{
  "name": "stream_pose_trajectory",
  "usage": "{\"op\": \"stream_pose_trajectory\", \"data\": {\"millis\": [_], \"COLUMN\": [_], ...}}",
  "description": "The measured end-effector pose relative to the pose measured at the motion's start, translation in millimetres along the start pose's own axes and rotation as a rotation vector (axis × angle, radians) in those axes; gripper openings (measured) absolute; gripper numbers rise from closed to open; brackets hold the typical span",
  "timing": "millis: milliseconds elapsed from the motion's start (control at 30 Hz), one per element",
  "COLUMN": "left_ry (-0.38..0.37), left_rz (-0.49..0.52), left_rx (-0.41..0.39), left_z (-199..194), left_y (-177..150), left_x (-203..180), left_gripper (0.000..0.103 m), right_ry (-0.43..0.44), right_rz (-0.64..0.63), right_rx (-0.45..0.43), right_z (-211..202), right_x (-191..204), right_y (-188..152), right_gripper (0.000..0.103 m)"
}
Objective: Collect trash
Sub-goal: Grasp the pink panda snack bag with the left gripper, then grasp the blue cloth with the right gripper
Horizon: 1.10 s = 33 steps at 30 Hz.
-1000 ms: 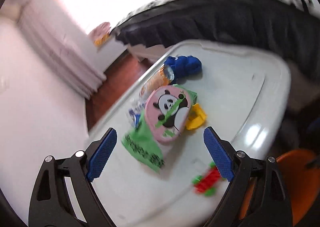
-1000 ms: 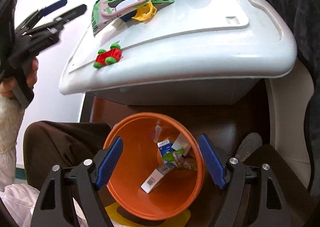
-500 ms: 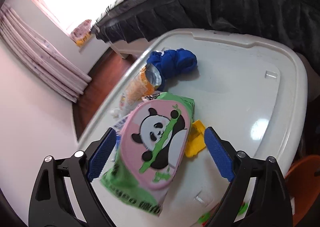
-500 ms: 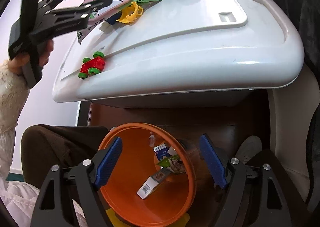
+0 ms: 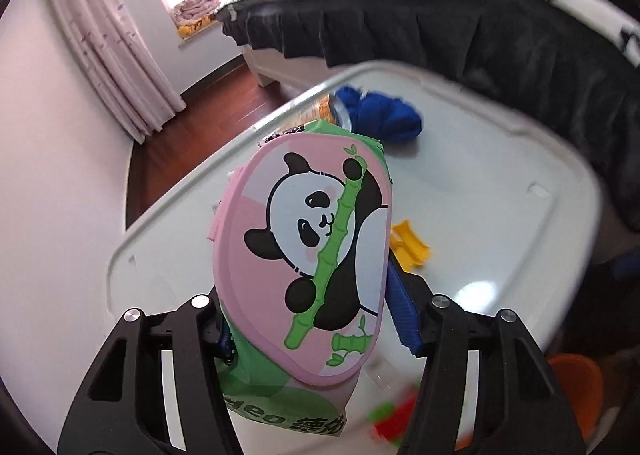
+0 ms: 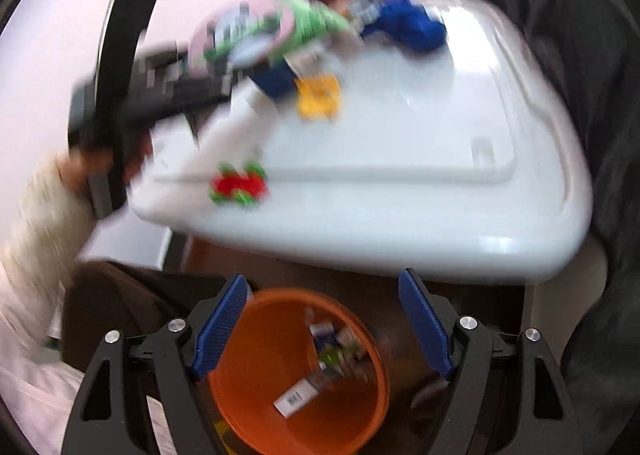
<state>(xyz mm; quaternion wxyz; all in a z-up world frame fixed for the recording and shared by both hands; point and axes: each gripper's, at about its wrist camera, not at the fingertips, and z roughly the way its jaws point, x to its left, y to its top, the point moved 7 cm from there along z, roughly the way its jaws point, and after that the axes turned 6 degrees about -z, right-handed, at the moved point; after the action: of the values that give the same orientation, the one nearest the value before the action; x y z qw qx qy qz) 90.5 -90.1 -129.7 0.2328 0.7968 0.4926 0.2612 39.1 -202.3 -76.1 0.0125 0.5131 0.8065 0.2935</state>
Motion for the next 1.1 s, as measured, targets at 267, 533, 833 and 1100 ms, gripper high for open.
{"op": "stream_pose_trajectory", "data": {"millis": [267, 533, 833, 1100], "left_ry": [-0.054, -0.103, -0.113, -0.127], "left_rz": [-0.124, -0.239, -0.271, -0.265], "left_rx": [-0.067, -0.050, -0.096, -0.075], "left_z": [-55.3, -56.7, -53.6, -44.2], "left_y": [-25.8, -54.0, -48.1, -49.3], "left_x": [10.5, 25.0, 30.0, 23.4], "left_gripper": [0.059, 0.059, 0.059, 0.059], "right_ry": [-0.168, -0.274, -0.310, -0.325], "right_rz": [-0.165, -0.282, -0.358, -0.257], "right_rx": [-0.043, 0.059, 0.130, 0.121], "right_z": [18.6, 72.9, 117.6, 142.5], "right_x": [-31.1, -83.9, -119.2, -144.7], "right_y": [100.2, 168.6, 205.7, 210.5], "right_gripper": [0.077, 0.075, 0.082, 0.046]}}
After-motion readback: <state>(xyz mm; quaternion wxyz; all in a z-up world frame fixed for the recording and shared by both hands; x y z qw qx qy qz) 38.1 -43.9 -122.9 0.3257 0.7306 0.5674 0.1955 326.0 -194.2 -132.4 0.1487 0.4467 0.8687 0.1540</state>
